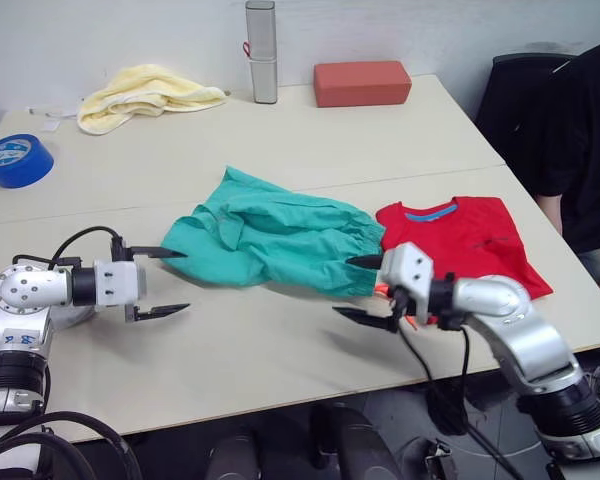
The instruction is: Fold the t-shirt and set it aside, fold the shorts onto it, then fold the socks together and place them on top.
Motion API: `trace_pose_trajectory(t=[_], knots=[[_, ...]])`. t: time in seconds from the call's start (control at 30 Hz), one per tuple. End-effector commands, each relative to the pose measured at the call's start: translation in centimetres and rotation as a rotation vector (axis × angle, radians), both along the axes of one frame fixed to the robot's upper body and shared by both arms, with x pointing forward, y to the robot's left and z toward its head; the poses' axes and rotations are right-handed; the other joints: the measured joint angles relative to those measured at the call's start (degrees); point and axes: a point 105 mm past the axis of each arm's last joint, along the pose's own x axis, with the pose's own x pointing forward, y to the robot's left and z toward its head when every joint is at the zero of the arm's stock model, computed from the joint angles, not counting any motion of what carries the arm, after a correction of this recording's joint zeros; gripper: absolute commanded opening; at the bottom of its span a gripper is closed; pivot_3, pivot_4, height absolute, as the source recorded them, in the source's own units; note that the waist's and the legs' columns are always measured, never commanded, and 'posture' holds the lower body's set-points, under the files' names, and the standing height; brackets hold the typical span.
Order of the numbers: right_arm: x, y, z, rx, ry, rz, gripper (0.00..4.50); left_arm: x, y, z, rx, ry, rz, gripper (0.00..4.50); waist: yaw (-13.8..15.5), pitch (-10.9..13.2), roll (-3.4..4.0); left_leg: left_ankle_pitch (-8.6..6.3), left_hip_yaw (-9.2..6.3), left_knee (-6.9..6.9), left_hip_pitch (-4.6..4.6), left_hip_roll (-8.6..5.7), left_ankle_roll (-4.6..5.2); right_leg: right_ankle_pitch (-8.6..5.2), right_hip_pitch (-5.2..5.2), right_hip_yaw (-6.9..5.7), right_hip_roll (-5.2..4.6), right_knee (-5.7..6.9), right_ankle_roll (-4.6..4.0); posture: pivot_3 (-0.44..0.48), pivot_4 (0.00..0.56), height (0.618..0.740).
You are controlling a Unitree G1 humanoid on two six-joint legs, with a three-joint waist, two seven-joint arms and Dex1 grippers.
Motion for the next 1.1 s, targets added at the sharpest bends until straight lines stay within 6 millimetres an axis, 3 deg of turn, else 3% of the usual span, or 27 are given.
trace_pose_trajectory(t=[0.03, 0.27, 0.33, 0.37, 0.47, 0.6, 0.73, 0.87, 1.0, 1.1], knots=[[1.2, 1.0, 0.0, -0.049, -0.130, -0.033, 4.47, 1.7, -0.3, -0.1, 0.059, -0.103, 0.032, 4.50, 0.15, -0.05, -0.09, 0.03, -0.01, 0.03, -0.06, -0.02, 0.05, 0.07, 0.00, 0.00, 0.00, -0.05, 0.04, 0.000, 0.150, 0.740], [3.3, 1.7, -1.6, -0.161, -0.238, -0.049, 4.47, 4.3, -1.8, -1.1, 0.103, -0.151, 0.065, 4.50, 0.38, -0.08, -0.12, 0.04, 0.26, 0.07, -0.08, -0.05, 0.25, 0.18, 0.04, -0.06, -0.18, 0.06, 0.15, 0.000, 0.150, 0.740], [3.6, 1.9, -1.9, -0.165, -0.250, -0.041, 4.09, 4.8, -1.8, -2.0, 0.107, -0.114, 0.095, 4.50, 0.40, -0.08, -0.11, 0.03, 0.35, 0.07, -0.07, -0.05, 0.24, 0.18, 0.04, -0.11, -0.16, 0.09, 0.14, 0.000, 0.150, 0.740], [3.6, 2.1, -1.9, -0.165, -0.259, -0.034, 3.83, 5.0, -1.7, -2.3, 0.114, -0.101, 0.116, 4.50, 0.37, -0.10, -0.09, 0.04, 0.38, 0.07, -0.05, -0.09, 0.24, 0.18, 0.03, -0.11, -0.15, 0.11, 0.13, 0.000, 0.150, 0.740], [3.7, 2.3, -1.8, -0.174, -0.284, -0.009, 2.86, 5.5, -1.5, -3.2, 0.090, -0.052, 0.171, 3.95, 0.31, -0.18, 0.03, 0.08, 0.40, 0.09, 0.05, -0.17, 0.20, 0.20, 0.11, -0.11, -0.15, 0.15, 0.09, 0.000, 0.150, 0.740], [3.9, 2.0, -1.6, -0.160, -0.296, 0.007, 1.43, 4.3, -2.2, -5.7, -0.010, 0.182, 0.174, 2.71, 0.36, -0.36, 0.20, 0.21, 0.37, 0.10, 0.09, -0.22, 0.17, 0.19, 0.17, -0.10, -0.11, 0.15, 0.05, 0.000, 0.150, 0.740], [3.5, 1.1, -1.2, -0.148, -0.300, 0.049, 0.02, 2.9, -2.7, -6.7, -0.087, 0.332, 0.150, 1.36, 0.14, -0.49, 0.38, 0.15, 0.37, 0.08, 0.32, -0.21, 0.12, 0.18, 0.41, -0.10, -0.09, 0.16, 0.05, 0.000, 0.150, 0.740], [3.2, 0.1, -1.0, -0.129, -0.288, 0.078, 0.00, 1.7, -2.4, -6.8, -0.117, 0.399, 0.138, 0.04, -0.03, -0.51, 0.42, -0.23, 0.20, 0.04, 0.96, 0.01, 0.10, -0.09, 1.00, -0.08, -0.05, 0.10, 0.14, 0.000, 0.150, 0.740], [2.6, -0.5, -0.7, -0.112, -0.285, 0.122, 0.00, -0.4, -2.4, -5.7, -0.155, 0.453, 0.081, 0.02, -0.44, -0.54, 0.48, -0.32, 0.14, 0.04, 0.97, 0.10, -0.09, -0.21, 0.97, 0.03, -0.06, 0.08, 0.27, 0.000, 0.150, 0.740], [1.3, -0.8, -0.7, -0.095, -0.254, 0.193, 0.00, -3.4, -2.8, -4.6, -0.155, 0.495, 0.013, 0.02, -1.23, -0.54, 0.49, -0.44, 0.19, 0.02, 0.96, 0.23, -0.16, -0.36, 0.94, 0.08, -0.04, 0.04, 0.30, 0.000, 0.150, 0.740]])
